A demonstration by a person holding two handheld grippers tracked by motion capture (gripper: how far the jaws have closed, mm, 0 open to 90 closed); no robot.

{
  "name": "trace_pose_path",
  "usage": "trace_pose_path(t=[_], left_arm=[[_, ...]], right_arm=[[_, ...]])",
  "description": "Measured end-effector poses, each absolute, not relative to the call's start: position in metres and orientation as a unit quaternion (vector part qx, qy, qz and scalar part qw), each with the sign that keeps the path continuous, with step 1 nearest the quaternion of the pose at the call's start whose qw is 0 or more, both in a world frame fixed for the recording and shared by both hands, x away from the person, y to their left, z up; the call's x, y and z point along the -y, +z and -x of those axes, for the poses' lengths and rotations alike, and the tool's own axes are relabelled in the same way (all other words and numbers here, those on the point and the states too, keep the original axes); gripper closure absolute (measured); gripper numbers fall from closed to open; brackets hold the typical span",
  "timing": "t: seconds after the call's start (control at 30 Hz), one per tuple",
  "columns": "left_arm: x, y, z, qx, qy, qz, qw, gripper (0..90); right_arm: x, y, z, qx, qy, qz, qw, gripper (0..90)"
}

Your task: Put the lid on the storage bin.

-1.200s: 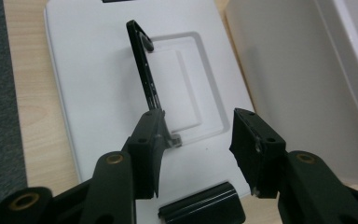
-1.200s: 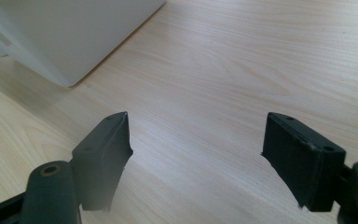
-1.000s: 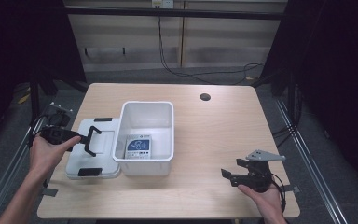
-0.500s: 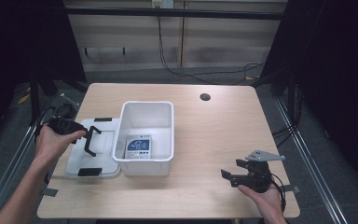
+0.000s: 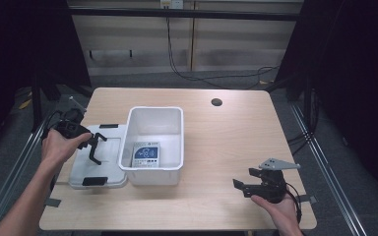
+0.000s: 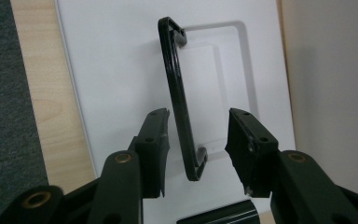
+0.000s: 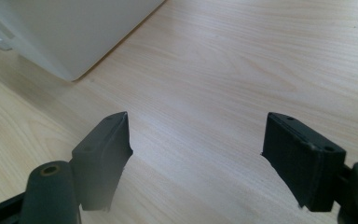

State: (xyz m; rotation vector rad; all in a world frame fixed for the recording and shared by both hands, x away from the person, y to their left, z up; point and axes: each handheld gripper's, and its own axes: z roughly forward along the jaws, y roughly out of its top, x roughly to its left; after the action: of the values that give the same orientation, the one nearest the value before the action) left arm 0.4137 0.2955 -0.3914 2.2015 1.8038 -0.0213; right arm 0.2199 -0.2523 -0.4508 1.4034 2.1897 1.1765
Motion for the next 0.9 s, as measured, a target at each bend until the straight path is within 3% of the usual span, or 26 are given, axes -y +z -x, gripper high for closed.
trace_pose_path(t=[0.17, 0.63, 0.9], left_arm=[[-0.296, -0.397, -0.417, -0.631, -0.007, -0.764, 0.136, 58.1], [-0.29, -0.414, -0.428, -0.643, -0.015, -0.757, 0.112, 68.4], [-0.286, -0.426, -0.432, -0.666, -0.011, -0.739, 0.105, 80.2]], right_arm=[[0.252, -0.451, -0.22, -0.759, 0.408, -0.487, 0.143, 22.7], [0.251, -0.452, -0.221, -0.763, 0.405, -0.485, 0.136, 21.7], [0.25, -0.453, -0.221, -0.765, 0.402, -0.486, 0.135, 21.4]])
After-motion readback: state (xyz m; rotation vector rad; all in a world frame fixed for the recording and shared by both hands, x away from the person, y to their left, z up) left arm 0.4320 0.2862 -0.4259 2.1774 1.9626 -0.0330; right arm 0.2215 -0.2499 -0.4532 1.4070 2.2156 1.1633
